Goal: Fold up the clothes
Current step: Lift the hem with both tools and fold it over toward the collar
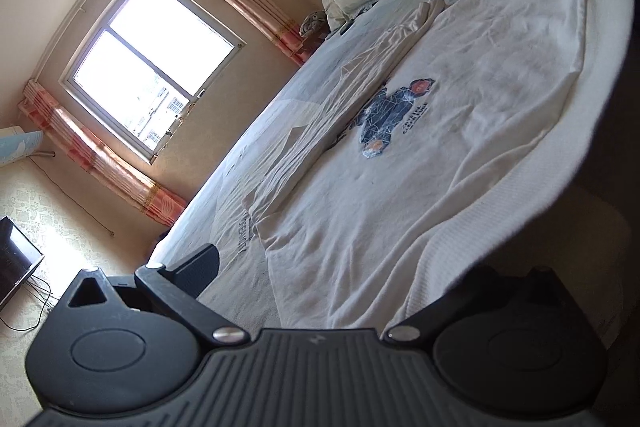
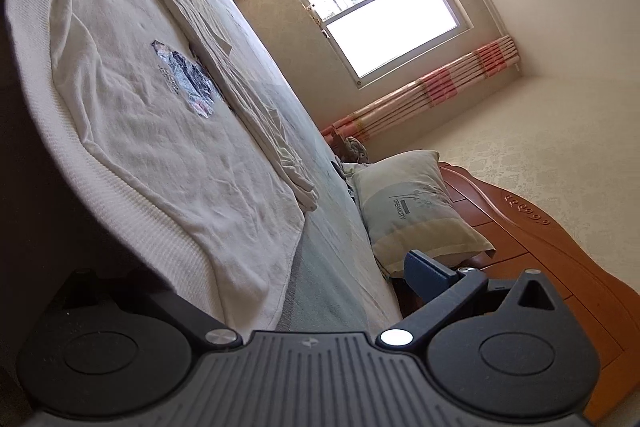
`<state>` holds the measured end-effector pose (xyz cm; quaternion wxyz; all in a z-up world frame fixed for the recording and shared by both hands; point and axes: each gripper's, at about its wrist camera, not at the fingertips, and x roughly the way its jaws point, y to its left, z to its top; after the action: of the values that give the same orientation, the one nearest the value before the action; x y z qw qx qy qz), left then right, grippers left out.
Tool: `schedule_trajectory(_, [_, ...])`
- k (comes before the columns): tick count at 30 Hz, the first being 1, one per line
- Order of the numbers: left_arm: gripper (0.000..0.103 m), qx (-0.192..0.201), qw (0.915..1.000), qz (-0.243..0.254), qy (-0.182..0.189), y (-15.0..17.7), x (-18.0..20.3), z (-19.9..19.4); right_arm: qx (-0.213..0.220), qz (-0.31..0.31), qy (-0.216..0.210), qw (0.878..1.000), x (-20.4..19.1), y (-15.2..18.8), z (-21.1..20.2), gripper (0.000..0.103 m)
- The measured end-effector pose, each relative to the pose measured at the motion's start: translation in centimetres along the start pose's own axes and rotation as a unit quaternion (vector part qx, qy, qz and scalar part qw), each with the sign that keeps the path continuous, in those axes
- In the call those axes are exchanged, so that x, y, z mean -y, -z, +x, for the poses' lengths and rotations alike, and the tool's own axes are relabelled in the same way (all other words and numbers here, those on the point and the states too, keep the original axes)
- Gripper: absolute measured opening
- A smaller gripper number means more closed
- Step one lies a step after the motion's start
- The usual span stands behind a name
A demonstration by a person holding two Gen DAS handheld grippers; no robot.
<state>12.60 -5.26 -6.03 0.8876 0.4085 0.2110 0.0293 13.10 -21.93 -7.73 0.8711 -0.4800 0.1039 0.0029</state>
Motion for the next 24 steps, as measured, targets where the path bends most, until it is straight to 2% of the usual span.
schedule_trajectory(10, [0.103,0.014,0.9994,0.023,-0.022,-1.5,-1.5,2.0,-0.007,0.014,0.044,0.999,0.6,-0.8,2.3,0.103])
schedule_trajectory(19, [0.103,0.001,0.9992,0.039,-0.005,-3.5,-3.4,5.0,-0.01,-0.001,0.046,0.999,1.3,-2.4,5.1,0.103])
schedule_trajectory(24, [0.103,-0.013,0.9993,0.035,0.006,-5.2,-5.0,7.5,-0.028,0.004,0.037,0.999,2.8,-3.8,7.7,0.103])
